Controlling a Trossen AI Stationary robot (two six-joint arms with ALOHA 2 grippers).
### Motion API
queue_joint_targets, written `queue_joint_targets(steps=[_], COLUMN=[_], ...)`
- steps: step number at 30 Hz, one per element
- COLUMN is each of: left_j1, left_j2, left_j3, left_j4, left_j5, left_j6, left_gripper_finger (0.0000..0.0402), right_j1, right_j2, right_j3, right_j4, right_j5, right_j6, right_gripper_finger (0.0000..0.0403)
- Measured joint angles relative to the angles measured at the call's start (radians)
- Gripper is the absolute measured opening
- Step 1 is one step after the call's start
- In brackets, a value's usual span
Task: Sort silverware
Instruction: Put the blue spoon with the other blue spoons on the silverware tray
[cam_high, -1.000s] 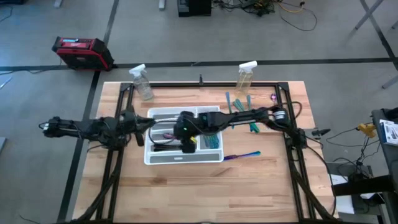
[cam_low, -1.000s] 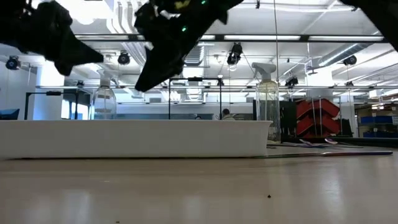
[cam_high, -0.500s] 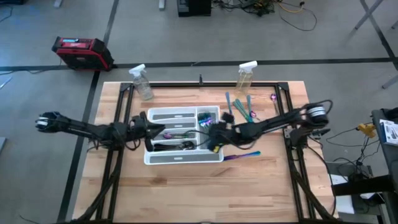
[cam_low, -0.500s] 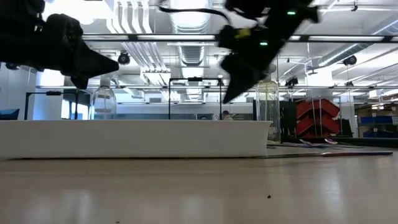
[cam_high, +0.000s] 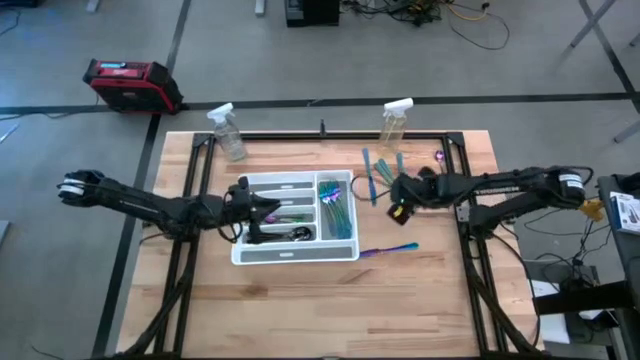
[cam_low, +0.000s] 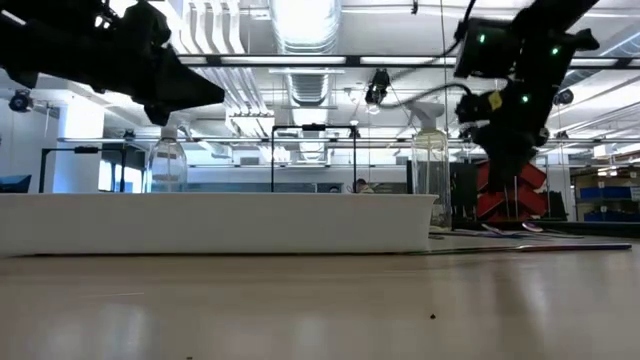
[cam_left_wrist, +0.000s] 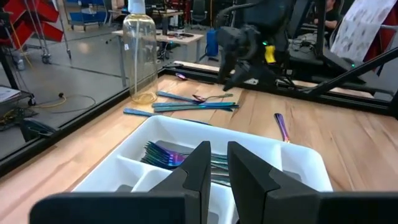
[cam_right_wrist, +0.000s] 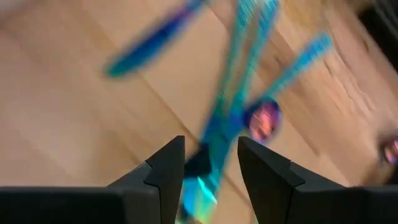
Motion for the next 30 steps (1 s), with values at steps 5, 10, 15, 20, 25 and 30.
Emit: queue_joint_targets(steps=[5,10,15,20,25,30], left_j1=[-0.001,-0.002,-0.003,-0.003,-0.003,-0.003], left_j2=[0.090,0.161,0.221,0.284,0.349,0.398], left_j3=[0.006,0.006,0.006,0.006,0.006,0.020], left_j4=[0.096,0.145,0.153,0.220,0.323,0.356], left_j5=[0.002,0.025,0.032,0.032,0.034,0.059], left_j6=[-0.003,-0.032,-0.070,-0.084,-0.072,-0.070], left_gripper_finger=[0.0039,0.0039,0.0039,0.0039,0.0039,0.0039], right_j1=[-0.168,-0.330,-0.440,-0.492,-0.494,-0.498], right_j2=[-0.001,0.011,0.011,0.037,0.121,0.211], right_j3=[-0.027,-0.039,-0.040,-0.040,-0.035,-0.032], right_j4=[-0.002,0.031,0.046,0.050,0.055,0.055], right_j5=[-0.078,-0.245,-0.294,-0.349,-0.354,-0.354], right_j6=[-0.140,-0.241,-0.298,-0.332,-0.400,-0.424], right_gripper_finger=[0.0147,0.0140,0.0129,0.0120,0.0126,0.0141])
